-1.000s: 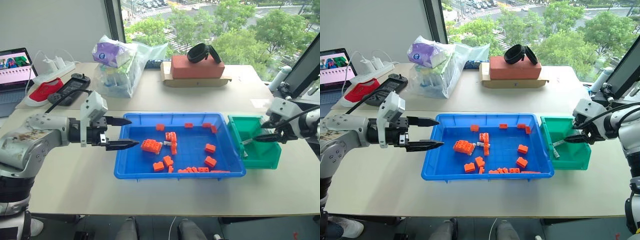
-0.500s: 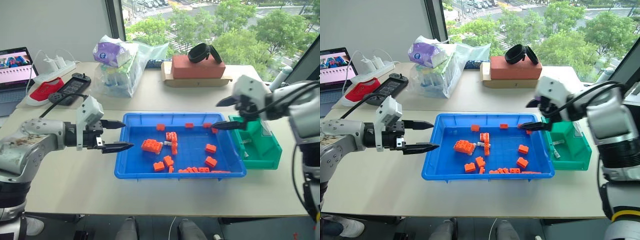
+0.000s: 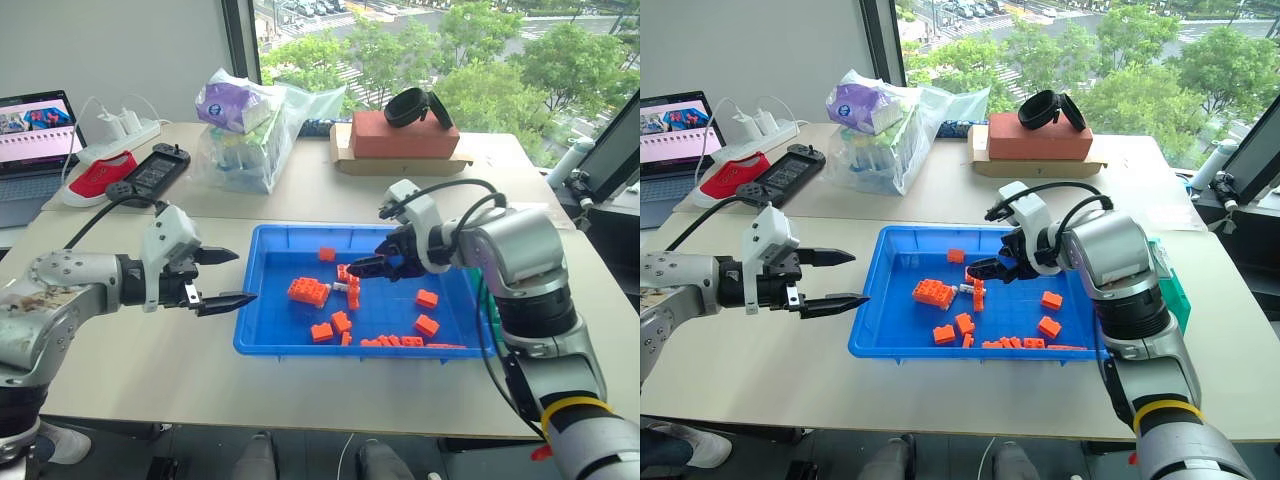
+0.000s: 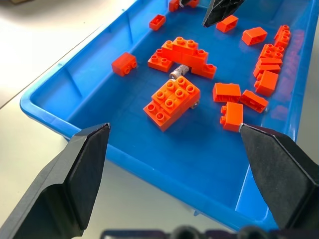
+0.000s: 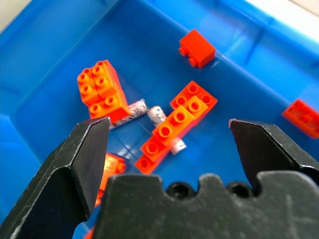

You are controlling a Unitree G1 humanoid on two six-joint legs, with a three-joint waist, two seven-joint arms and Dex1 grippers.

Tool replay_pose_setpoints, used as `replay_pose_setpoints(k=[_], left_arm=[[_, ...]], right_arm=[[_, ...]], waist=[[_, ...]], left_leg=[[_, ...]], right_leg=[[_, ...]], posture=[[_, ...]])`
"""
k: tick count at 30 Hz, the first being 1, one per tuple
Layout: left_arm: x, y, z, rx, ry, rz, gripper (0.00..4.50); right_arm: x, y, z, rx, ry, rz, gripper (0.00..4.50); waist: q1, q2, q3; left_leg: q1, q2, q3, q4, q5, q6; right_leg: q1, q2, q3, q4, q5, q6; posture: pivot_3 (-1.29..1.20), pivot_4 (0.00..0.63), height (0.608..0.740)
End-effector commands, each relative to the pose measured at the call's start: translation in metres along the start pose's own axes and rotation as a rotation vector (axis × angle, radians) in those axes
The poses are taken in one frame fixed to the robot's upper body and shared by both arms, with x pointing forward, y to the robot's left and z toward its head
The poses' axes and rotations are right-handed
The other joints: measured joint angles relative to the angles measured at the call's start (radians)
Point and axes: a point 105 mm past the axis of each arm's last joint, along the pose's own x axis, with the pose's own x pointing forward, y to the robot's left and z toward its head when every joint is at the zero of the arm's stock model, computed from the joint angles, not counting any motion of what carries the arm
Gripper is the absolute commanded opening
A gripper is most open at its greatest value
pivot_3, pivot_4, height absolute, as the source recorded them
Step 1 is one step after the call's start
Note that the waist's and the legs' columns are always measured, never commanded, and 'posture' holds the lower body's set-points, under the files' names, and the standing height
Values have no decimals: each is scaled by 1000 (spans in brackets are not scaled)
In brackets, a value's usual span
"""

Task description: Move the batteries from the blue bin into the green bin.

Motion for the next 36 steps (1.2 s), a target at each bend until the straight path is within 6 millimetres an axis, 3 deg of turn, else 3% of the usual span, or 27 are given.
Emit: replay_pose_setpoints(k=[1,14,15,16,19,31,34,36], left_arm=[[-3,7,10,48,-26,36,4500],[3,0,16,31,-57,-3,4500],[4,0,16,31,-58,-4,4500],[4,0,17,32,-59,-5,4500],[4,0,17,34,-61,-5,4500],[8,-1,17,39,-66,-10,4500],[9,-1,17,40,-67,-11,4500],[9,-1,17,41,-67,-11,4500]], right_arm=[[2,5,6,17,-19,8,4458],[21,-8,-12,116,14,-130,4458],[24,-7,-13,123,15,-133,3954],[25,-7,-13,128,16,-134,3797],[29,-3,-17,127,27,-123,2733],[18,-10,-17,84,51,-167,2733],[18,-9,-17,80,53,-163,2057],[19,-8,-17,74,57,-158,1315]], waist=[[-1,0,0],[-5,0,0],[-5,0,0],[-6,0,0],[-4,0,0],[-7,0,0],[-5,0,0],[-5,0,0]], left_leg=[[0,0,0,0,0,0],[0,0,-1,0,0,0],[0,0,-1,0,0,0],[0,0,-1,-1,0,0],[0,0,-1,-1,0,0],[0,1,-1,-1,0,0],[0,1,-1,-1,0,0],[0,1,-1,-1,0,0]], right_leg=[[0,0,0,0,0,0],[0,0,0,1,0,0],[0,0,0,1,0,0],[0,0,0,1,0,0],[0,1,0,1,0,0],[-1,1,0,0,0,-1],[-1,1,0,0,0,-1],[-1,1,0,0,0,-1]], posture=[[0,150,740],[0,150,740],[0,150,740],[0,150,740],[0,150,740],[0,150,740],[0,150,740],[0,150,740]])
